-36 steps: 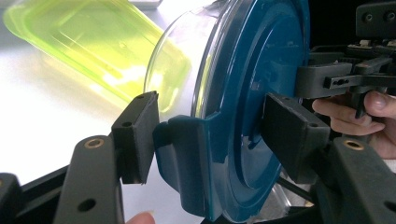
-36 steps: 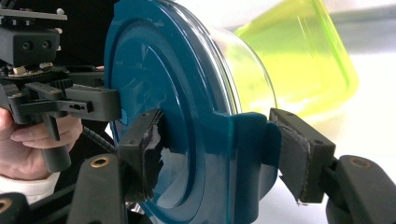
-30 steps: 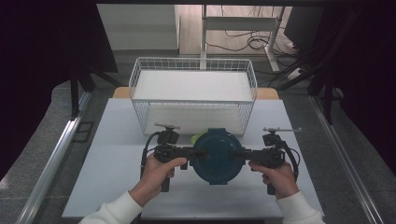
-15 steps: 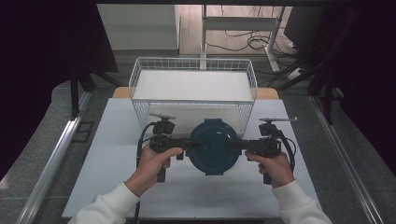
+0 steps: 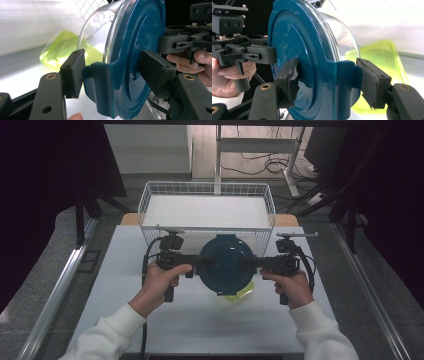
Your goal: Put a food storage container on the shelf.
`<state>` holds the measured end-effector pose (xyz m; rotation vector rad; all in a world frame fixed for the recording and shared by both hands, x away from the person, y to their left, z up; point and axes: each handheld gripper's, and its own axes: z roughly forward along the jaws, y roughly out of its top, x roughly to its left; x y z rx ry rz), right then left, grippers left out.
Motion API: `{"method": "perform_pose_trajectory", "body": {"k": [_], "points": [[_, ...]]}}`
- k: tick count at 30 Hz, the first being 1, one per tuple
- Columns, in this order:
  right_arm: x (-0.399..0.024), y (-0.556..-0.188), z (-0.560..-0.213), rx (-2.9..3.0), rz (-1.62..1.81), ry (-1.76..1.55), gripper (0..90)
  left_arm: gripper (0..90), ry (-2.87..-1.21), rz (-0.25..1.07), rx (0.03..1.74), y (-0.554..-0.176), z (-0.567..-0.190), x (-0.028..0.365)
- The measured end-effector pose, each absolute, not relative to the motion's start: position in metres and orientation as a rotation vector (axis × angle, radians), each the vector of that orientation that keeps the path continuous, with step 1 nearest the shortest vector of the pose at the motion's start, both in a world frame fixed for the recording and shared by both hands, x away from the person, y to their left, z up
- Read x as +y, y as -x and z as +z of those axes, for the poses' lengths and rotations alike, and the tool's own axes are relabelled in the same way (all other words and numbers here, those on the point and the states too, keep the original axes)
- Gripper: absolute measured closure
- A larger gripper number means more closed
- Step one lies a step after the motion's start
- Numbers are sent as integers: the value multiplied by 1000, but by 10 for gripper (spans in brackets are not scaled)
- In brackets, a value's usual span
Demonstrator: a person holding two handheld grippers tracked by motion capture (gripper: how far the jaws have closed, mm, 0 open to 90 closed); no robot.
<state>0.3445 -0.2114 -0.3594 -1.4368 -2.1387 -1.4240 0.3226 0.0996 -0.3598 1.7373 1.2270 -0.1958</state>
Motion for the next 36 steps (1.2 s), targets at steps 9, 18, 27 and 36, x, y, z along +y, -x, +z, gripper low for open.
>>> {"method": "perform_pose_trajectory", "body": {"k": [9,18,27,36], "points": [[-208,-355,-349,-2139,-1451,1425,366,381,-1747,-177,1219,-333,-347,102],[-205,-364,-338,-2140,-1479,1422,366,382,-1740,-170,1212,-344,-333,106],[-202,-375,-328,-2132,-1500,1426,367,382,-1742,-162,1205,-358,-321,110],[-198,-382,-320,-2129,-1508,1424,370,383,-1734,-164,1201,-367,-312,115]]}}
